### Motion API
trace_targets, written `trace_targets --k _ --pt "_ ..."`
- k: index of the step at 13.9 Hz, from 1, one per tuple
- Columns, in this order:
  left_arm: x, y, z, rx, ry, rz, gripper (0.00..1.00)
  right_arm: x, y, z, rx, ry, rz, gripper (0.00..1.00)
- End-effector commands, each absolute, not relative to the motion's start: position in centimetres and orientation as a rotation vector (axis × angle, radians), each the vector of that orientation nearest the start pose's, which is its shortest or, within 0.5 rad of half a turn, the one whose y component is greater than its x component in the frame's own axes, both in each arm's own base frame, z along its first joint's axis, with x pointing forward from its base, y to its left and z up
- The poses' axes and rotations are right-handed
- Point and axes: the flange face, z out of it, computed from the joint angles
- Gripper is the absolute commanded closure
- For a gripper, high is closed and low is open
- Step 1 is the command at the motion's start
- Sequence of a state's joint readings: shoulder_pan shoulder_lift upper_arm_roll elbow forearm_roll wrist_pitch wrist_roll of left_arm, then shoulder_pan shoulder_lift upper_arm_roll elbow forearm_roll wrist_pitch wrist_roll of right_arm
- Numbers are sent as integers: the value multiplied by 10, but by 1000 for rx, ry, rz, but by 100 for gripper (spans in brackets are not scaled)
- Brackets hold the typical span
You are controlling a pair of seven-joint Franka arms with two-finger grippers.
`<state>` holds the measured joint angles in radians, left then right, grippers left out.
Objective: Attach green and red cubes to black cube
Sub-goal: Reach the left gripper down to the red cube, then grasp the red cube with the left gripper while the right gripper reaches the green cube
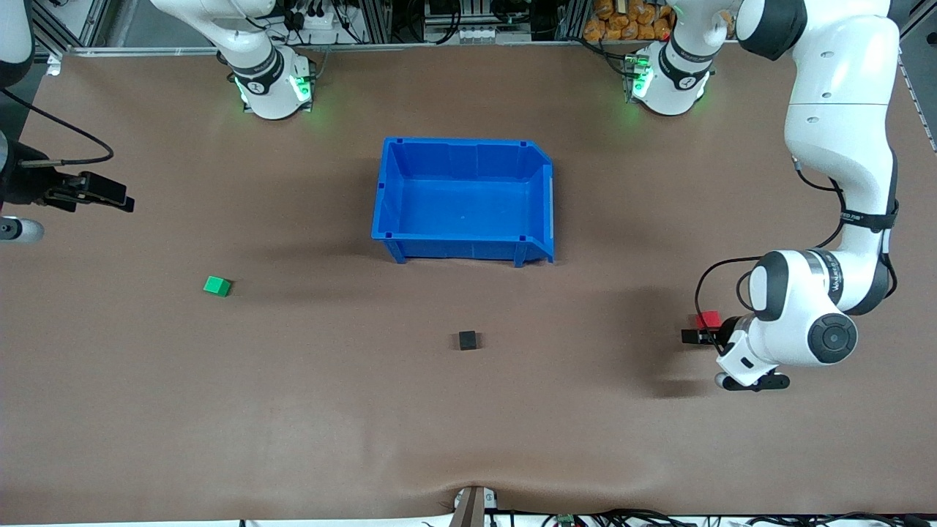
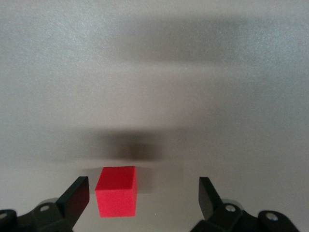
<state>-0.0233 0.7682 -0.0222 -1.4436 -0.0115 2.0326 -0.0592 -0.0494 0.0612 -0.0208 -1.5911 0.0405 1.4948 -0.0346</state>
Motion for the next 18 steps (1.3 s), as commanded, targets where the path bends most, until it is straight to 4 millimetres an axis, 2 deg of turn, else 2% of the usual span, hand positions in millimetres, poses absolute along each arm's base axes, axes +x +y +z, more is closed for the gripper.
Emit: trace_targets --k 1,3,6,7,8,9,10,13,15,16,17,18 --pt "704 -27 214 -3139 -4 295 0 561 -33 572 -3096 60 243 0" --pt "702 -25 201 -3132 1 321 0 564 -33 566 -3095 60 259 0" --pt "703 -21 199 -3139 52 302 0 566 -45 561 -3111 91 274 0" --pt "702 -19 197 -3139 52 309 3 566 -48 561 -3112 101 274 0" --pt "701 -18 196 -3139 66 314 20 566 -53 559 -3112 112 282 0" --pt "701 -18 196 -3140 93 314 31 575 -54 542 -3110 113 325 0" --pt "699 -20 193 -3140 92 324 32 585 -51 531 -3118 103 348 0" --pt "697 -13 190 -3140 80 336 39 598 -64 503 -3105 133 429 0" --pt "697 -8 190 -3142 70 336 40 601 -70 488 -3093 147 469 0" --pt "697 -8 189 -3143 69 338 42 609 -70 460 -3063 155 512 0" --pt "696 -7 190 -3144 73 343 33 622 -63 424 -2990 164 562 0" --pt "697 -9 193 -3146 76 341 20 629 -64 419 -2898 190 502 0"
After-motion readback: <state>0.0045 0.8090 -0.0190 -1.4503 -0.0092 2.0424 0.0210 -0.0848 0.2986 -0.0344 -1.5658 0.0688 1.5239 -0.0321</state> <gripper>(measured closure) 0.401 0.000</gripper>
